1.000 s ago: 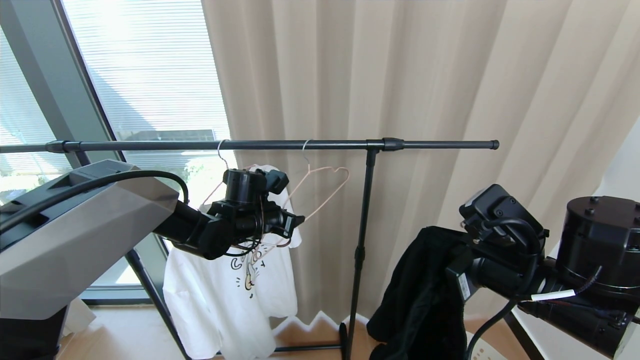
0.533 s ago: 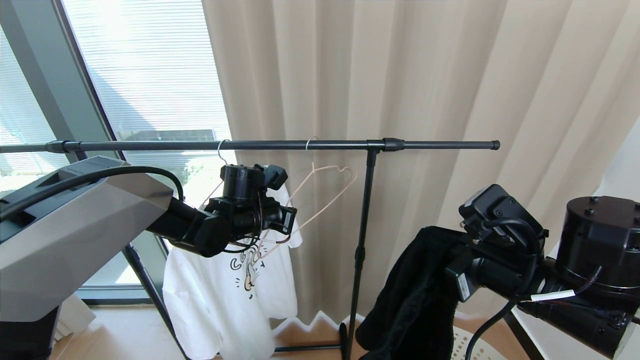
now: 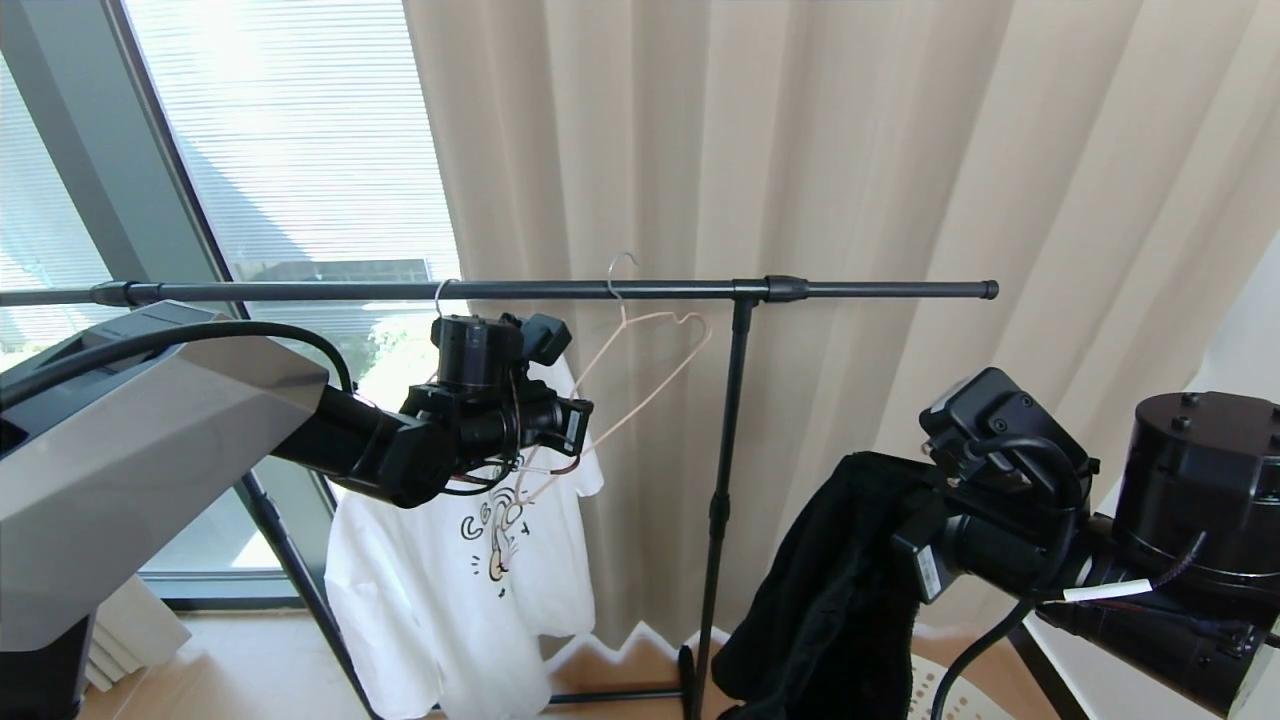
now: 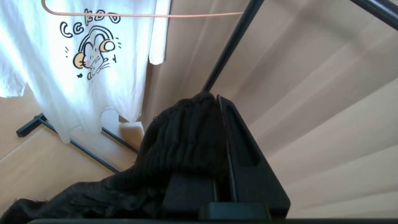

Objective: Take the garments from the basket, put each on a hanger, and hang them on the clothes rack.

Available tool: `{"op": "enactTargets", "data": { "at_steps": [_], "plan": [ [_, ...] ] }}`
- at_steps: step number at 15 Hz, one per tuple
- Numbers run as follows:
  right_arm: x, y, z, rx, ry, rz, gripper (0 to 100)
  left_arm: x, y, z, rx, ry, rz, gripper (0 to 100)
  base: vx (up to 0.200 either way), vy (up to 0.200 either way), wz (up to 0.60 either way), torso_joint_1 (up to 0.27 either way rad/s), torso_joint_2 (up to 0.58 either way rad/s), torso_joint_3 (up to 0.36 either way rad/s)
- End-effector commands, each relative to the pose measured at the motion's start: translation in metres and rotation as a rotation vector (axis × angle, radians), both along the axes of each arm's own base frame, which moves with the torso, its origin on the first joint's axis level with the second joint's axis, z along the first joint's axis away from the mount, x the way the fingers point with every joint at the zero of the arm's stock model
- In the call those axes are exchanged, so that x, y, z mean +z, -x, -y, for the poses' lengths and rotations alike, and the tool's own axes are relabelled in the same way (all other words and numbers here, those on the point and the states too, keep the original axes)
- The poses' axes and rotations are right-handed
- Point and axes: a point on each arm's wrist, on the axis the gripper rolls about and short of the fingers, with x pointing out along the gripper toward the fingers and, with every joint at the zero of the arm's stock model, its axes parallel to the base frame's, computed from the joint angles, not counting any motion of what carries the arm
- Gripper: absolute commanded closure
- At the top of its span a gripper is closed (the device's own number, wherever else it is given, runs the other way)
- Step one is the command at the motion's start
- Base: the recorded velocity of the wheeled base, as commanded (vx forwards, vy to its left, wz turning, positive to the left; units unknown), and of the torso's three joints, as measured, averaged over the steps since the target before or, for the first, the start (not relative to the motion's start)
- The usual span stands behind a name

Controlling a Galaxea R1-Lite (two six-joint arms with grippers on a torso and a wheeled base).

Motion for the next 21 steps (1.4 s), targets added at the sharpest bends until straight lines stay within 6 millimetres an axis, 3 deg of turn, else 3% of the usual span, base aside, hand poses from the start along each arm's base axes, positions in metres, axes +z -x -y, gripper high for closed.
{"op": "enactTargets", "data": {
  "at_steps": [1,10,14,21],
  "plan": [
    [0.000,0.000,0.000,0.001,0.000,0.001,100,0.003,0.001,0.000,0.000,0.003,0.007,100,0.000,0.000,0.00,0.000,0.00,0.000],
    [0.000,0.000,0.000,0.001,0.000,0.001,100,0.011,0.010,-0.004,-0.001,0.003,0.010,100,0.000,0.000,0.00,0.000,0.00,0.000],
    [0.000,0.000,0.000,-0.001,0.000,0.002,100,0.012,0.025,-0.010,-0.001,0.000,0.008,100,0.000,0.000,0.00,0.000,0.00,0.000],
    [0.003,0.001,0.001,0.001,-0.007,0.011,100,0.014,0.109,-0.045,0.002,0.003,0.019,100,0.000,0.000,0.00,0.000,0.00,0.000]
  ]
}}
